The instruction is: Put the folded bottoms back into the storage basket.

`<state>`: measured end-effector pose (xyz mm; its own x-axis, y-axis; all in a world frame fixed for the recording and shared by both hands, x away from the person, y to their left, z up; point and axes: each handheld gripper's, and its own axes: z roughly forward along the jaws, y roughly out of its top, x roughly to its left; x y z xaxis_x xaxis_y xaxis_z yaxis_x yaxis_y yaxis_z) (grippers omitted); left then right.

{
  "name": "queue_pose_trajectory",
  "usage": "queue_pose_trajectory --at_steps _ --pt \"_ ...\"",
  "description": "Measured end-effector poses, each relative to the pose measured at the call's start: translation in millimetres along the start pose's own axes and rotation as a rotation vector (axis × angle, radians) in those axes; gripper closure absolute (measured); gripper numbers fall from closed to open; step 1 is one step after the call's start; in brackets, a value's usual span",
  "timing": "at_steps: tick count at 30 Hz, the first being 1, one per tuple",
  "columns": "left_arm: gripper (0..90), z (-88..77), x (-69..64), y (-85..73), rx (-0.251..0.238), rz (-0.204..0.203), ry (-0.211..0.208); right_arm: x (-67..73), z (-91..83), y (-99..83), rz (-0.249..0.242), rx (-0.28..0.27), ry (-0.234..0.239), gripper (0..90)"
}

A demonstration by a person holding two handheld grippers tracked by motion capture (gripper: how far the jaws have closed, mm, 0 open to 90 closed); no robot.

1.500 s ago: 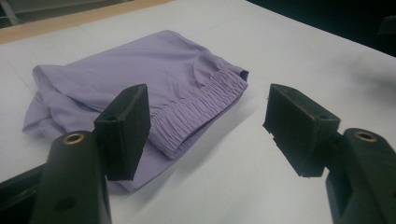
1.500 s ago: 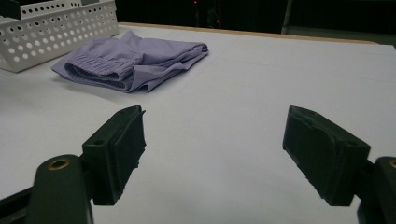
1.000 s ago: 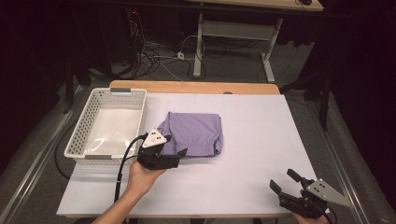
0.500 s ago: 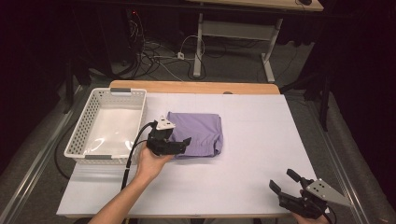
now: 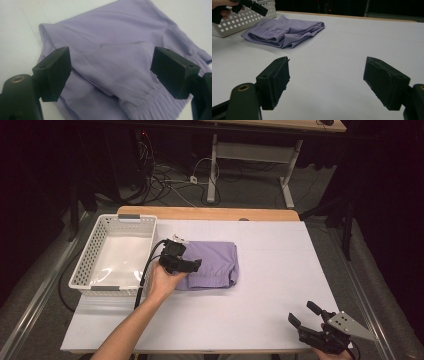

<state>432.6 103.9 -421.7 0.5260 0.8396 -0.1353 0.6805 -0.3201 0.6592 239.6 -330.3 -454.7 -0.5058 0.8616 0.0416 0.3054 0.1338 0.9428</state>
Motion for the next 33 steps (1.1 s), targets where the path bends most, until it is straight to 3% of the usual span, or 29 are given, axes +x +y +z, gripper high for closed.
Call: queue_pose_trajectory --at_steps 6,11,15,28,33 --pt "14.6 14.9 7.6 7.6 0.049 -0.021 0.034 0.8 0.7 0.5 0.003 0.001 0.011 21.7" --pt "14.5 23.0 18.2 12.8 0.085 -0.050 0.030 0.3 0.1 0.4 0.006 0.000 0.012 21.6" --pt "14.5 29.2 27.3 16.0 0.129 -0.081 0.071 0.0 -0.4 0.3 0.016 -0.004 0.006 21.5" --pt "12.6 44.7 44.3 14.5 0.204 -0.152 0.066 -0.2 0.3 0.2 0.013 0.001 0.010 21.5" --pt "12.6 48.3 47.8 14.5 0.224 -0.160 0.080 0.0 0.7 0.2 0.011 0.001 0.013 21.5"
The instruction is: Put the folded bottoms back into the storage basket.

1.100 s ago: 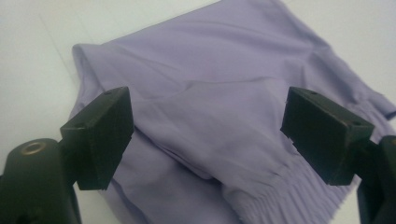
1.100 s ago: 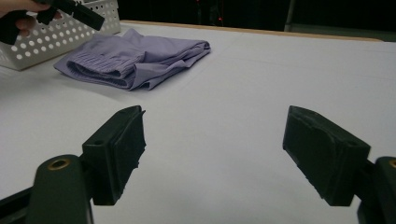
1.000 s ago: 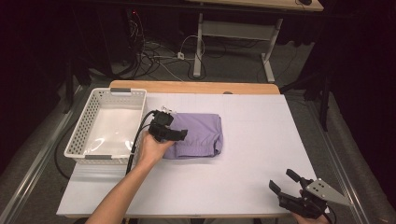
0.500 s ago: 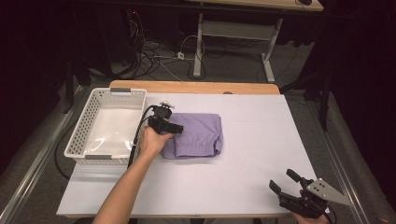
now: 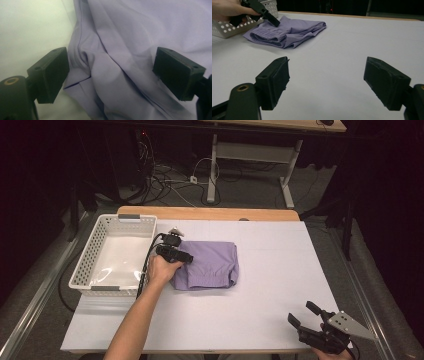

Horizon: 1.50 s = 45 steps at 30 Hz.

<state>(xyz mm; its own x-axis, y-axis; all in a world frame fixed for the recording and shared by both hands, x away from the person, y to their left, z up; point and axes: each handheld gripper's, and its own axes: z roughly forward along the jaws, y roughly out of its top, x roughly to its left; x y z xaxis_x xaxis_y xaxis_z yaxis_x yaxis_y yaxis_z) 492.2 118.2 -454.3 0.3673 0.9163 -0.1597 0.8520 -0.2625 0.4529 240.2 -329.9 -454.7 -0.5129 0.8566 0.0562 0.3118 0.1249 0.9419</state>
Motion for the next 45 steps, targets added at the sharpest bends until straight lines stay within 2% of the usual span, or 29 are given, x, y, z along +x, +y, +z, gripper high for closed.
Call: queue_pose_trajectory --at_steps 4,12,16,17,21,29,32,38,45 --pt "11.2 4.5 -1.4 -0.2 0.021 0.003 0.023 0.2 0.2 0.0 0.000 0.002 0.000 21.5" --pt "10.8 5.7 -5.2 -0.5 0.032 0.009 0.029 1.0 0.8 0.0 -0.004 0.006 0.004 21.5" --pt "14.2 5.2 -6.6 -0.9 0.036 0.015 0.026 1.0 0.8 0.1 -0.005 0.006 0.003 21.5" --pt "16.2 5.0 -8.1 -1.2 0.042 0.033 0.041 1.1 1.1 0.1 -0.007 0.008 0.004 21.5" --pt "21.3 4.0 -11.2 -1.4 0.045 0.030 0.043 1.5 1.7 0.2 -0.013 0.011 0.006 21.5" --pt "35.5 1.6 -16.8 -1.8 0.044 0.036 0.031 2.2 2.4 0.3 -0.016 0.014 0.008 21.5" --pt "48.4 0.8 -20.4 -2.4 0.038 0.055 0.013 2.2 2.5 0.3 -0.017 0.015 0.008 21.6" --pt "60.0 -0.1 -21.1 -2.4 0.040 0.046 0.027 2.4 2.7 0.3 -0.019 0.017 0.009 21.6" --pt "76.0 0.1 -25.4 -3.0 0.035 0.063 0.004 2.6 4.0 -0.1 -0.023 0.025 0.010 21.8"
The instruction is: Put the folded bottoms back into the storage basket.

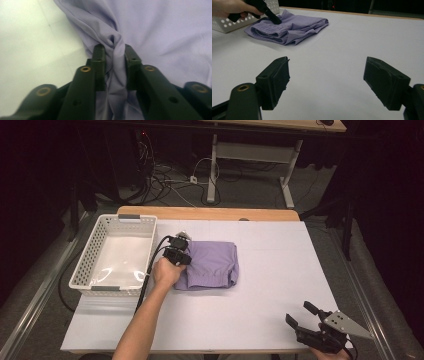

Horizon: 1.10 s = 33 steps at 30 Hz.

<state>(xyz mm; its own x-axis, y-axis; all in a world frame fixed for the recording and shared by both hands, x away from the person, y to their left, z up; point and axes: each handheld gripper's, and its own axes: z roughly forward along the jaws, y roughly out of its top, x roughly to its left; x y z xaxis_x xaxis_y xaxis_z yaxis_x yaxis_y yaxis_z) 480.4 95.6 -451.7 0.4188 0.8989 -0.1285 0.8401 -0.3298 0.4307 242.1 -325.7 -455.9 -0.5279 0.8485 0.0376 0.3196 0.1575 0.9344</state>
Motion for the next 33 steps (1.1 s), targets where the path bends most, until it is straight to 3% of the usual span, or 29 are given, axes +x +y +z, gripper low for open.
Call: queue_pose_trajectory --at_steps 10,18,33 --pt "82.0 -1.8 5.9 0.9 -0.008 -0.027 -0.082 -1.1 -0.7 -0.3 0.009 -0.004 0.001 21.8" --pt "82.5 -22.1 4.2 3.9 -0.073 -0.069 -0.143 -1.9 -0.2 -0.4 0.012 -0.003 0.004 21.8" --pt "82.7 -62.0 -6.0 11.9 -0.156 -0.017 -0.257 -1.7 -0.5 -0.3 0.014 -0.003 0.002 21.8"
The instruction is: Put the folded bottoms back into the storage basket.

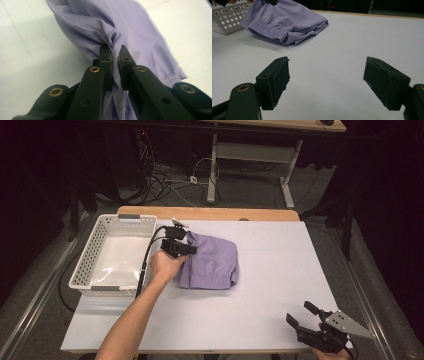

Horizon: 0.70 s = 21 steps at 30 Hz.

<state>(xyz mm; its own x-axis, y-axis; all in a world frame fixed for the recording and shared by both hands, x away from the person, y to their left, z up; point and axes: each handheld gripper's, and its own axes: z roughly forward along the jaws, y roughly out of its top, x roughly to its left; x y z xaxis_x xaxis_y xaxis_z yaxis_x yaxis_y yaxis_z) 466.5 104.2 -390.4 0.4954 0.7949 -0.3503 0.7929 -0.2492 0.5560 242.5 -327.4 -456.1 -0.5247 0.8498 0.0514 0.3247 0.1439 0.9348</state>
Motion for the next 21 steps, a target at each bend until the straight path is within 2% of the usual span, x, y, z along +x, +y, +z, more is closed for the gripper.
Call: queue_pose_trajectory --at_steps 11,21 --pt "82.8 -23.8 -28.8 12.4 -0.054 0.096 -0.056 -0.1 -0.6 -0.1 -0.001 -0.003 0.000 21.8" --pt "82.9 -48.3 -37.4 16.7 -0.099 0.124 -0.081 -0.3 -0.8 -0.1 -0.001 -0.005 0.002 21.8"
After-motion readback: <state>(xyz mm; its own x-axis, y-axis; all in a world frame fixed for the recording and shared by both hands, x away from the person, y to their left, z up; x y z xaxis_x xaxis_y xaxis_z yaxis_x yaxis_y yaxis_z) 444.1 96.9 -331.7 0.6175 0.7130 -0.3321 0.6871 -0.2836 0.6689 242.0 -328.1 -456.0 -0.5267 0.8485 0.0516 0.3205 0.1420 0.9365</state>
